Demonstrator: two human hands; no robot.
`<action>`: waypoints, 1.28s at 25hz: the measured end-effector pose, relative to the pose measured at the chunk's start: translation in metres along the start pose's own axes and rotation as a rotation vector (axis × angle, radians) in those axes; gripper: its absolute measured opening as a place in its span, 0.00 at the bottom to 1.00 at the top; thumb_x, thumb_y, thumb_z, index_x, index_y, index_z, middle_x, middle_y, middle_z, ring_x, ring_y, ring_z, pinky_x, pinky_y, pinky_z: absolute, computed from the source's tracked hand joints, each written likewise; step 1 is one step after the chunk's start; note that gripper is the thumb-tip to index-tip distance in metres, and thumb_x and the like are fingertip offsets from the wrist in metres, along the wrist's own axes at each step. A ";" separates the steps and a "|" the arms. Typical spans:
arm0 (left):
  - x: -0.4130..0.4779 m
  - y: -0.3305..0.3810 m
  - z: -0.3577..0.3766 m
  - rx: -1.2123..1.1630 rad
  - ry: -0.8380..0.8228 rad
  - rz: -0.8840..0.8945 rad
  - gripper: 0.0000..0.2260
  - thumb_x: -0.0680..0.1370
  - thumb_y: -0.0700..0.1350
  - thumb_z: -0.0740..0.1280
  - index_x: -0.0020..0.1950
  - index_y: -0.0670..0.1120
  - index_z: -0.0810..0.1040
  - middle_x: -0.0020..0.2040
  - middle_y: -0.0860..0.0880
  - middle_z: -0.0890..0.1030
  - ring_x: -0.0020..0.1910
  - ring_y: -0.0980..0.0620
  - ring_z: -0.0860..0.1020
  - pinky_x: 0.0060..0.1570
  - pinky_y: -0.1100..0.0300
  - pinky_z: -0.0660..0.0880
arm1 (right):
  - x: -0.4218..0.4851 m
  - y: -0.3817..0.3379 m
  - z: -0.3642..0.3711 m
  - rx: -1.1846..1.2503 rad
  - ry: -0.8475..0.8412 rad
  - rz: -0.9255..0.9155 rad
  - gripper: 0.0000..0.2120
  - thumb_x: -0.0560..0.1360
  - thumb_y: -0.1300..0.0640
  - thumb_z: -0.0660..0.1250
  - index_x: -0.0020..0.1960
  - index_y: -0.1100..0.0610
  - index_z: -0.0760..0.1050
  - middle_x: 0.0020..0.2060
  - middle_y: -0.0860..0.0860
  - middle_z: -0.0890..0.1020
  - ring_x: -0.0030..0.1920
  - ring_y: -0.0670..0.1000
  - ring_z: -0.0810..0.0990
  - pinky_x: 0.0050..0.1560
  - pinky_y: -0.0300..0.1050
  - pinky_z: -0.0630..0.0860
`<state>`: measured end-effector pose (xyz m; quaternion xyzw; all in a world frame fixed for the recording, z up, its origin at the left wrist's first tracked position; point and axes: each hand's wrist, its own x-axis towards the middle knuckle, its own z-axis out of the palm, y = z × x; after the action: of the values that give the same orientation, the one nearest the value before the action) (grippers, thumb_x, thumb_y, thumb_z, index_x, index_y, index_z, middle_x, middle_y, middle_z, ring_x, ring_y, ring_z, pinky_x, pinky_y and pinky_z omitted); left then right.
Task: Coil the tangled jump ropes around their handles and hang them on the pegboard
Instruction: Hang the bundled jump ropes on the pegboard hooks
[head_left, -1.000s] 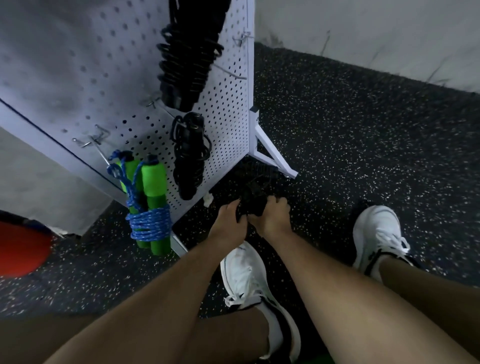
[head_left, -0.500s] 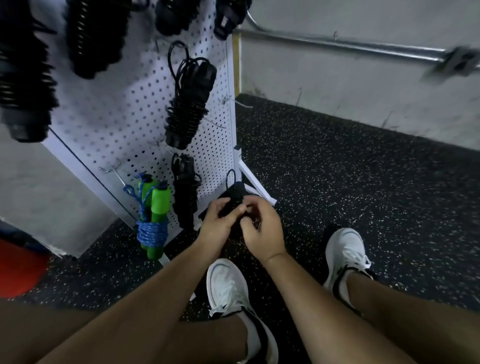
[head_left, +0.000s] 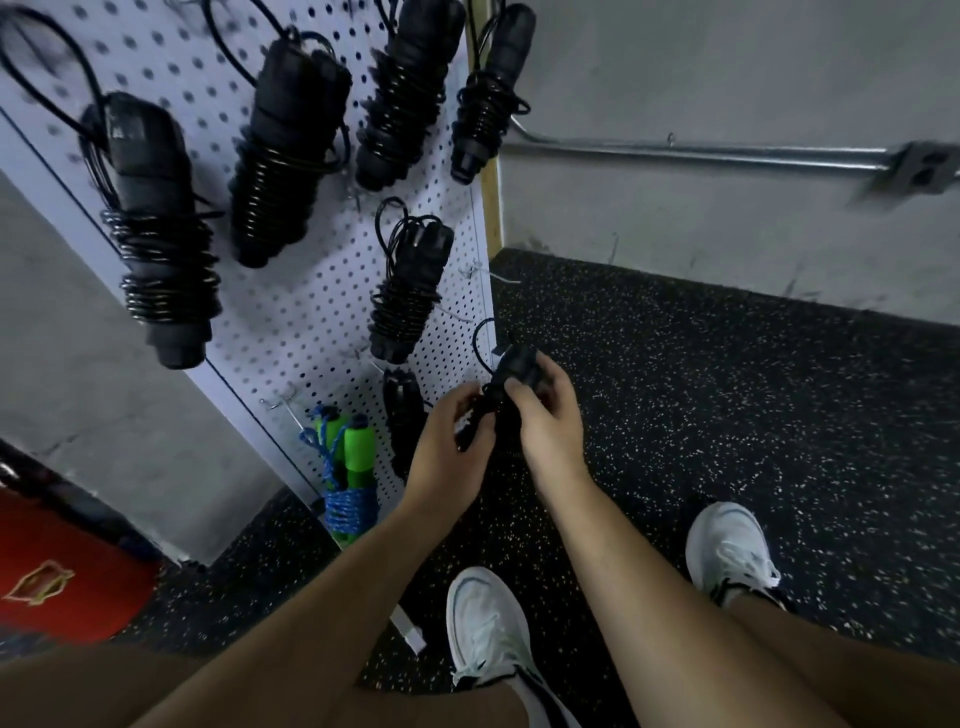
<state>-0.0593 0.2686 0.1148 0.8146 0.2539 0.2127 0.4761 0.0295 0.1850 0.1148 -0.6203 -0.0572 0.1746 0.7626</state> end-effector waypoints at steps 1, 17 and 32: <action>0.002 0.004 -0.002 0.020 0.012 0.075 0.17 0.82 0.47 0.65 0.72 0.53 0.72 0.67 0.60 0.74 0.67 0.65 0.71 0.67 0.66 0.68 | 0.001 -0.005 0.004 0.021 -0.016 -0.027 0.20 0.76 0.55 0.72 0.66 0.42 0.75 0.59 0.47 0.82 0.56 0.45 0.82 0.61 0.46 0.79; 0.025 -0.030 -0.014 0.297 -0.126 0.058 0.27 0.84 0.44 0.61 0.82 0.49 0.58 0.80 0.55 0.59 0.79 0.60 0.55 0.75 0.68 0.52 | 0.030 0.042 0.018 -0.459 -0.201 -0.298 0.28 0.78 0.58 0.70 0.75 0.44 0.67 0.67 0.45 0.71 0.64 0.34 0.68 0.65 0.26 0.65; 0.035 -0.142 0.063 0.650 -0.393 0.020 0.27 0.83 0.46 0.59 0.82 0.47 0.56 0.82 0.48 0.56 0.80 0.50 0.55 0.76 0.54 0.55 | 0.045 0.161 -0.043 -1.446 -0.474 -0.115 0.31 0.81 0.49 0.58 0.81 0.49 0.52 0.81 0.51 0.52 0.80 0.56 0.52 0.75 0.58 0.60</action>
<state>-0.0246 0.3076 -0.0353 0.9508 0.2041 -0.0348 0.2304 0.0527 0.1880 -0.0563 -0.9071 -0.3518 0.1823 0.1418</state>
